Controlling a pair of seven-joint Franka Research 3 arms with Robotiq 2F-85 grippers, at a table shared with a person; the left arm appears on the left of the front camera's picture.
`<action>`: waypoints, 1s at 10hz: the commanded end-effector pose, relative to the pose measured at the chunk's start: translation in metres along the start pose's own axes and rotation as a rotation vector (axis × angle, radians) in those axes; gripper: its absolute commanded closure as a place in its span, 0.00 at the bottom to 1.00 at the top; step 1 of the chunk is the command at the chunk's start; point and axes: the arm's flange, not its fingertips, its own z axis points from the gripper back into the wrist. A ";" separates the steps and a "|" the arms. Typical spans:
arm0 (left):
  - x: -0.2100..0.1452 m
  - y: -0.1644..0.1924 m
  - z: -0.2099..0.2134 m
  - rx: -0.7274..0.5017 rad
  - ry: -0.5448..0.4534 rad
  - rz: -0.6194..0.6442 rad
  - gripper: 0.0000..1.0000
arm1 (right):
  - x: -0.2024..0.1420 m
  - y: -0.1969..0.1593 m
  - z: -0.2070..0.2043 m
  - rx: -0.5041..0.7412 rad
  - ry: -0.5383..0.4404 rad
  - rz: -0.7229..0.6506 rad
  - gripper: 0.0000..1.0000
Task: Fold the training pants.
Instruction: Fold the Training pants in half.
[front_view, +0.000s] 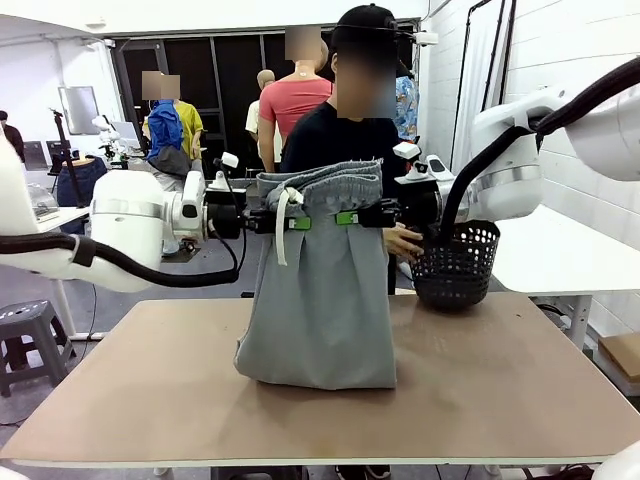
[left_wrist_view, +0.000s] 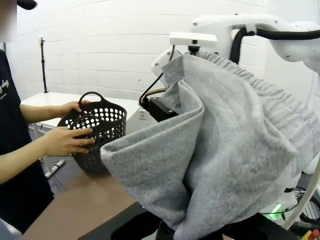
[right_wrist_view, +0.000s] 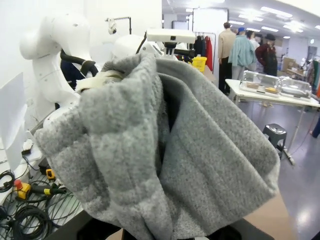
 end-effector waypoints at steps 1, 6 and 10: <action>0.029 0.034 -0.019 0.042 0.045 0.002 1.00 | 0.026 -0.040 -0.003 0.013 0.036 0.029 1.00; 0.108 0.096 -0.014 0.233 -0.023 -0.126 1.00 | 0.097 -0.109 -0.001 -0.033 0.065 0.147 1.00; 0.117 0.103 0.000 0.261 -0.018 -0.138 1.00 | 0.109 -0.112 0.005 -0.059 0.032 0.193 1.00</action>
